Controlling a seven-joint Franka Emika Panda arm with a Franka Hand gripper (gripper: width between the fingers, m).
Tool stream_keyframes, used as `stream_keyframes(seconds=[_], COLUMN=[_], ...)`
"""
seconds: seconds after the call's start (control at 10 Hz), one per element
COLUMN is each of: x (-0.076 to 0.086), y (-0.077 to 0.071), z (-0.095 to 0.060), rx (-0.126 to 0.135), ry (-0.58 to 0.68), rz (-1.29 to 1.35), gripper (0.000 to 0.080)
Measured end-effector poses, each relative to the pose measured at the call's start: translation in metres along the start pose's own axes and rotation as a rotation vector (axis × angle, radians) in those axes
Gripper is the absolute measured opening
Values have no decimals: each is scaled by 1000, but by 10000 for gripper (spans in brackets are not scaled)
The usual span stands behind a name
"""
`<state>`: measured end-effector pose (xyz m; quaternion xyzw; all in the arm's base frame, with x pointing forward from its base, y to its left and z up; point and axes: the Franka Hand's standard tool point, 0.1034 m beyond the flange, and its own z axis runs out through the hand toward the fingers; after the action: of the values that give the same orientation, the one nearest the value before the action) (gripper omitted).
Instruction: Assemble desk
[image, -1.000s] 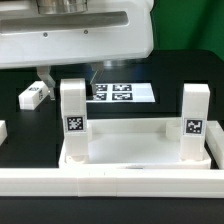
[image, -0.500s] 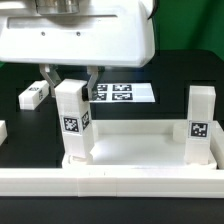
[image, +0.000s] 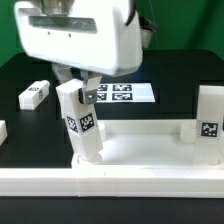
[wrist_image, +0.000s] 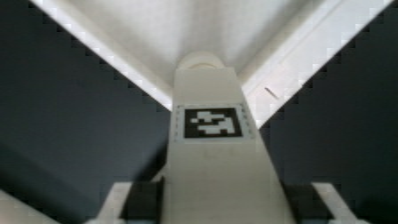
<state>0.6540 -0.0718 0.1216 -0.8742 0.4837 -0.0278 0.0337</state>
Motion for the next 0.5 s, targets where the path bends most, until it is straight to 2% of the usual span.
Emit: stream_keyframes(seconds=[0.5], x=[-13], y=[-4], z=[2], rx=[-28], ry=[-4], rz=[389], gripper=[290])
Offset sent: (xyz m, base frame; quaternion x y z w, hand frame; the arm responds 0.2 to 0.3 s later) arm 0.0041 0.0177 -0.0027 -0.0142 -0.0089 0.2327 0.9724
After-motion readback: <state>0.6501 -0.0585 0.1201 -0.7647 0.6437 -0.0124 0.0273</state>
